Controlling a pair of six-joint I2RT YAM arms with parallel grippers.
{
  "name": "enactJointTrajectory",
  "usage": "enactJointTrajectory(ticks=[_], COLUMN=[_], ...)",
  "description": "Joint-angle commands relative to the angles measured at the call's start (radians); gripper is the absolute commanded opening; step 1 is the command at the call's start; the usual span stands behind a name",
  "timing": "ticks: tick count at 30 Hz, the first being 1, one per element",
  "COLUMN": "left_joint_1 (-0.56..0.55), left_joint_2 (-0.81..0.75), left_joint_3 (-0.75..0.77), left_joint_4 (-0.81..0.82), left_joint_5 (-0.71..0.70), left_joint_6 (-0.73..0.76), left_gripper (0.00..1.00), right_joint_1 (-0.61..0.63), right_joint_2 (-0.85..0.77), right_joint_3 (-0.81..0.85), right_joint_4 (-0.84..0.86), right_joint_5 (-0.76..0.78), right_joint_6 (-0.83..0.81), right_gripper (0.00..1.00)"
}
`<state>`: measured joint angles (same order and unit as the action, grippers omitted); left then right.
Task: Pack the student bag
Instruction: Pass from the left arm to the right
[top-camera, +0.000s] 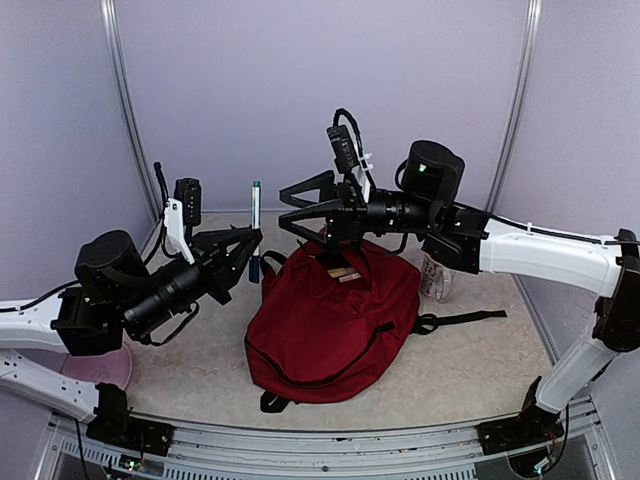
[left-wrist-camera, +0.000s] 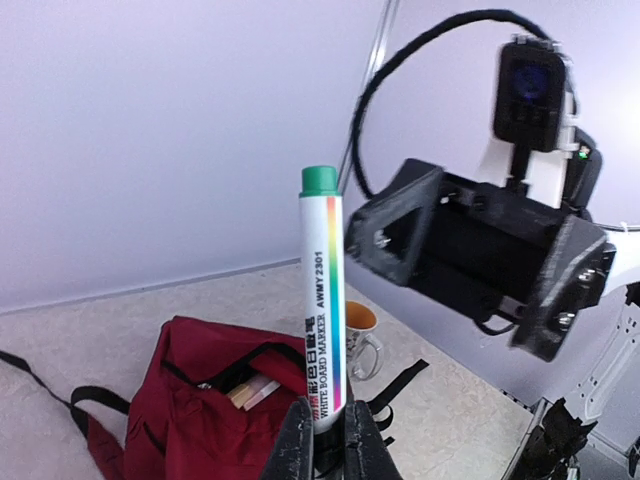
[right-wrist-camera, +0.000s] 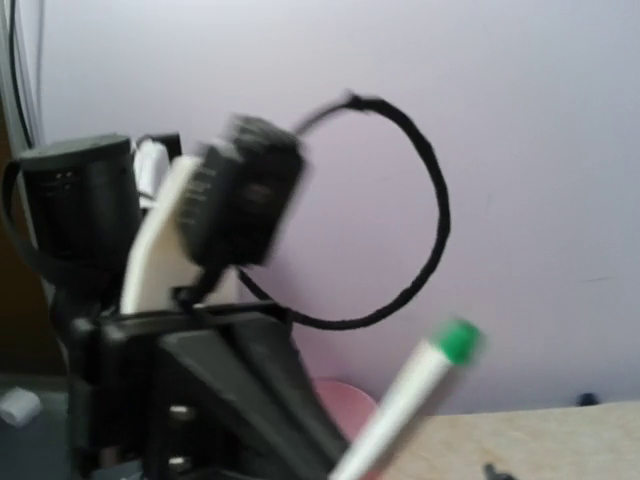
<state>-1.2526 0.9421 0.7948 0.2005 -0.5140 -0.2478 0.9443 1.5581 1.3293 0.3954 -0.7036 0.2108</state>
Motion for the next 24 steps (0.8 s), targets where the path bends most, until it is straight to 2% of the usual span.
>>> enactJointTrajectory(ticks=[1,4,9,13,16,17,18,19,20,22,24], left_joint_1=[-0.024,-0.025,-0.025,-0.025,-0.024,-0.023,-0.021,-0.016,-0.002,0.045,0.121], left_joint_2=[0.047,0.073,0.077,0.078,0.077,0.074,0.071,0.066,0.060,0.055,0.061], left_joint_3=[0.001,0.008,0.002,0.001,-0.003,-0.006,-0.007,-0.011,-0.020,-0.045,-0.077], left_joint_4=[0.179,0.197,0.204,0.193,0.174,0.160,0.140,0.115,0.086,0.008,-0.082], left_joint_5=[0.079,0.104,0.130,0.140,0.147,0.146,0.141,0.131,0.128,0.132,0.164], left_joint_6=[0.157,0.172,0.167,0.160,0.147,0.138,0.121,0.098,0.066,-0.028,-0.142], left_gripper=[0.00,0.00,0.00,0.00,0.00,0.05,0.28,0.56,0.74,0.86,0.90], right_joint_1=[-0.021,-0.020,-0.019,-0.021,-0.024,-0.027,-0.034,-0.042,-0.055,-0.065,-0.058], right_joint_2=[0.056,0.099,0.128,0.143,0.138,0.131,0.119,0.104,0.082,0.036,0.019], right_joint_3=[0.046,0.068,0.058,0.066,0.065,0.063,0.061,0.061,0.062,0.062,0.053], right_joint_4=[0.127,0.191,0.298,0.274,0.268,0.252,0.217,0.152,0.064,-0.165,-0.347], right_joint_5=[-0.114,-0.241,-0.331,-0.334,-0.338,-0.336,-0.326,-0.302,-0.260,-0.079,0.196], right_joint_6=[0.181,0.237,0.339,0.341,0.334,0.321,0.295,0.243,0.169,-0.036,-0.230], right_gripper=[0.75,0.67,0.23,0.02,0.00,0.00,0.00,0.00,0.00,0.00,0.00])
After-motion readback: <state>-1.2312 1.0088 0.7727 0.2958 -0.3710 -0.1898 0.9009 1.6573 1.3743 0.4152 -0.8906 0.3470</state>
